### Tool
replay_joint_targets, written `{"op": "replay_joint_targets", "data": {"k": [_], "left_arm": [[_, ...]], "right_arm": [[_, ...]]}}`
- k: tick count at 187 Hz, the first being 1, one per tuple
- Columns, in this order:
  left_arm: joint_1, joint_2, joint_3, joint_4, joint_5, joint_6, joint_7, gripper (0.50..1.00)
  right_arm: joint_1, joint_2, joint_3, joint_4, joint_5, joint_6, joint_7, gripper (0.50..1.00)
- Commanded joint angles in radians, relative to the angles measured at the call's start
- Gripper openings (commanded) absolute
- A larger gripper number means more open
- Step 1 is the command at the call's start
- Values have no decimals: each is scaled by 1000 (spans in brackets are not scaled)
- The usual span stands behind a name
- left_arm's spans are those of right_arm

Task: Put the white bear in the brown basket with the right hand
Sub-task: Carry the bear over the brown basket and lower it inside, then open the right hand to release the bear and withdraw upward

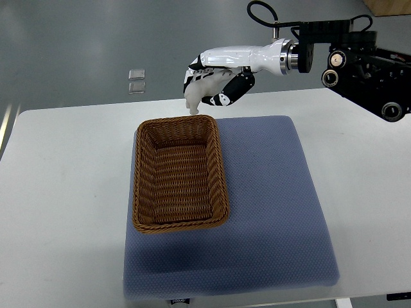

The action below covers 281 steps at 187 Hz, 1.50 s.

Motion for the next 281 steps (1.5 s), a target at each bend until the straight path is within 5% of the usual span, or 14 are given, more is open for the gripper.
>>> {"op": "replay_joint_targets", "data": {"k": [1,81,135,232,244,256,281], "left_arm": [[0,0,0,0,0,0,0,1000],[0,0,0,0,0,0,0,1000],[0,0,0,0,0,0,0,1000],[0,0,0,0,0,0,0,1000],[0,0,0,0,0,0,0,1000],[0,0,0,0,0,0,0,1000],[0,0,0,0,0,0,0,1000]], "right_arm": [[17,45,-2,-10,-3,7,-1,500],[23,204,-46,-65,-15,14,-12,500],[16,322,-89,-165,-22,4,-129,500],[-53,359,-153,-344,-20,-84,-129,500],[-66,359,-150,-344,-19,-84,-129,596],[-75,359,-149,-344,-11,-93,-129,770],[-87,359,-144,-344,-3,-119,-129,868]]}}
